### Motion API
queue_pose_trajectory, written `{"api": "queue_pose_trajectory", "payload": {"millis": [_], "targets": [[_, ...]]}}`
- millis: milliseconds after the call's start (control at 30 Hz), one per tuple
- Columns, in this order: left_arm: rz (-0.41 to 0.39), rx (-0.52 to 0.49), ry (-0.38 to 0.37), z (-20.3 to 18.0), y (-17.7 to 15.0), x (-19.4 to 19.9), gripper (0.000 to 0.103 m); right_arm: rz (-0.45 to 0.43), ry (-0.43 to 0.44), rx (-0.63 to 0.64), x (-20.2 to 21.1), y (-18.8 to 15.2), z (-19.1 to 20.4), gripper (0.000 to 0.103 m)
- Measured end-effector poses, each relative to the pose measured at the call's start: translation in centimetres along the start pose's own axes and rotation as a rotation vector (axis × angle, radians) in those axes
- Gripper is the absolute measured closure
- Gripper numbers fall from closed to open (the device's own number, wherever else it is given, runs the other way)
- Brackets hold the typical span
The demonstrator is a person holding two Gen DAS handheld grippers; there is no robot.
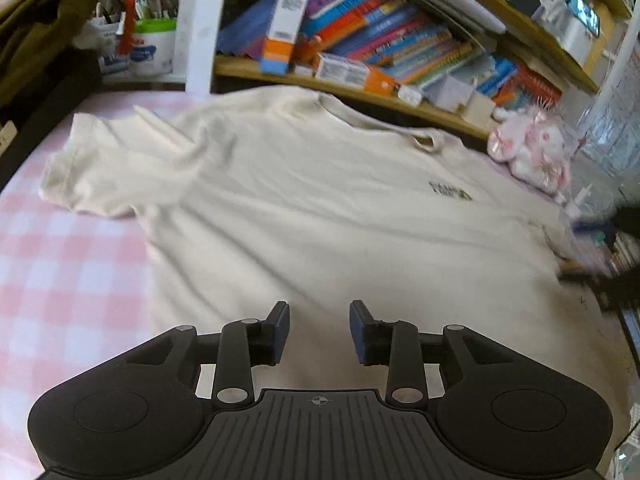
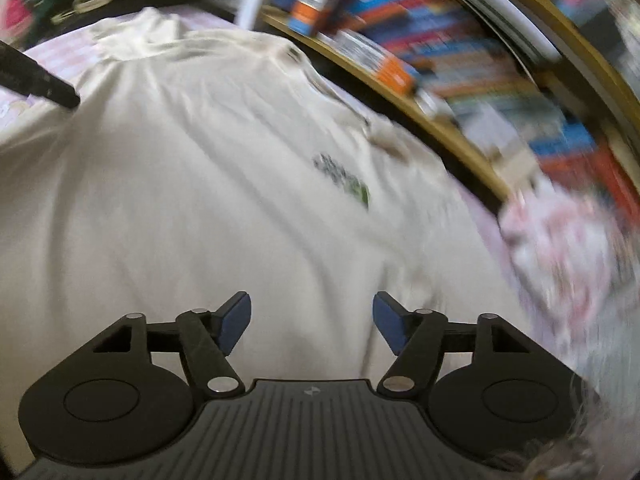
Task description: Fold clothes
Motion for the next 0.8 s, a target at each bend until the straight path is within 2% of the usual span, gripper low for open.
{"api": "queue_pose_trajectory", "payload": {"millis": [167, 400, 467, 633, 800], "targets": [[0.007, 0.009, 0.060, -2.5, -1.3, -0.1, 0.067, -0.075, 0.089, 0.124, -3.0, 1.8, -3.3, 0.035], [-0.062, -0.099, 0.236, -5.5, -2.2, -0.4, 0.064, -0.150, 0.175, 0.227, -7.5, 4.0, -9.5, 0.035], [-0.069, -0.121, 0.248, -6.4, -2.6, -0.3, 0.052, -0.163, 0.190, 0.252, -8.9, 4.5, -10.9, 0.035], [-0.040, -0.131, 0.243, -8.1, -4.1, -0.4, 0.050, -0.168, 0.245, 0.300, -12.5, 5.7, -13.4, 0.035], [-0.030, -0.130, 0.272, -8.5, -5.0, -0.8, 0.038, -0.156, 0.308, 0.368, -14.5, 6.4, -13.4, 0.035]]}}
Point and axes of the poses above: each gripper's, at about its wrist camera, not at the fingertips, and x roughly against the way its jaws point, z to its left, y to its top, the point moved 8 cm from there along -x, roughly the way its jaws point, and after that the axes turned 10 degrees about -z, right-handed, at the moved point
